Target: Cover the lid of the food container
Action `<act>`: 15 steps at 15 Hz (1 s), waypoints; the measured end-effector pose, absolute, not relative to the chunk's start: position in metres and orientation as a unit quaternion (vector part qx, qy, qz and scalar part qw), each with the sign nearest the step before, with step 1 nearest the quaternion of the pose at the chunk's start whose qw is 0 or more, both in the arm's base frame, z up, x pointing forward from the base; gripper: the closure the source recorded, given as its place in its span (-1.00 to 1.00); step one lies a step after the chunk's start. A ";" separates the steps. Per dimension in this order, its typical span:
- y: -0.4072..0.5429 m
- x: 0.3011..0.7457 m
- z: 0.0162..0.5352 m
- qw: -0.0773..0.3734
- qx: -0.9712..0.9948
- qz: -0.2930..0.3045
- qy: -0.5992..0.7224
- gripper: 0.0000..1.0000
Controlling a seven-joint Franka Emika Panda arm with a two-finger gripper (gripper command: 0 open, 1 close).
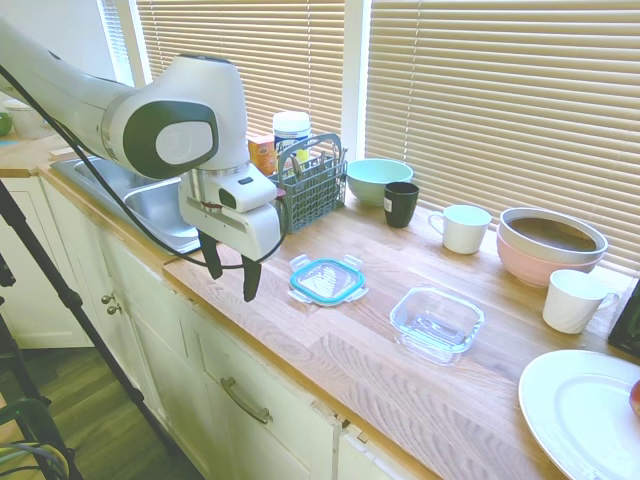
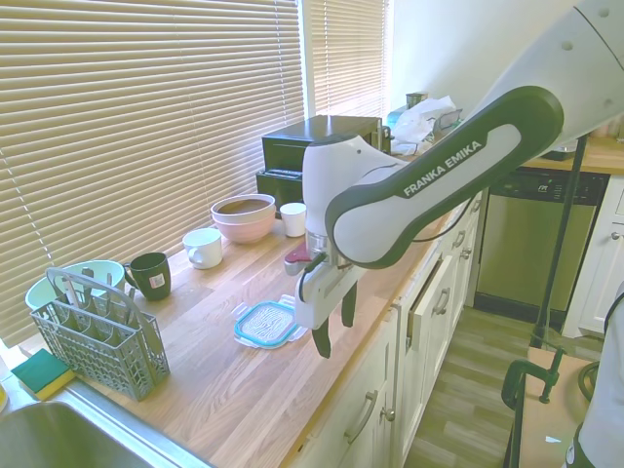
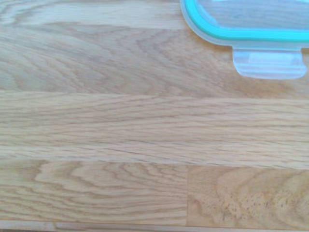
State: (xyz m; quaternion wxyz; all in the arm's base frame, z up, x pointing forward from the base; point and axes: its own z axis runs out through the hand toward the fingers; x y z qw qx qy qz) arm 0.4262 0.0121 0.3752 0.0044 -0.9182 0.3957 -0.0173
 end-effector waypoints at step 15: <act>0.095 0.512 0.392 -0.102 -0.888 -0.086 0.441 -1.00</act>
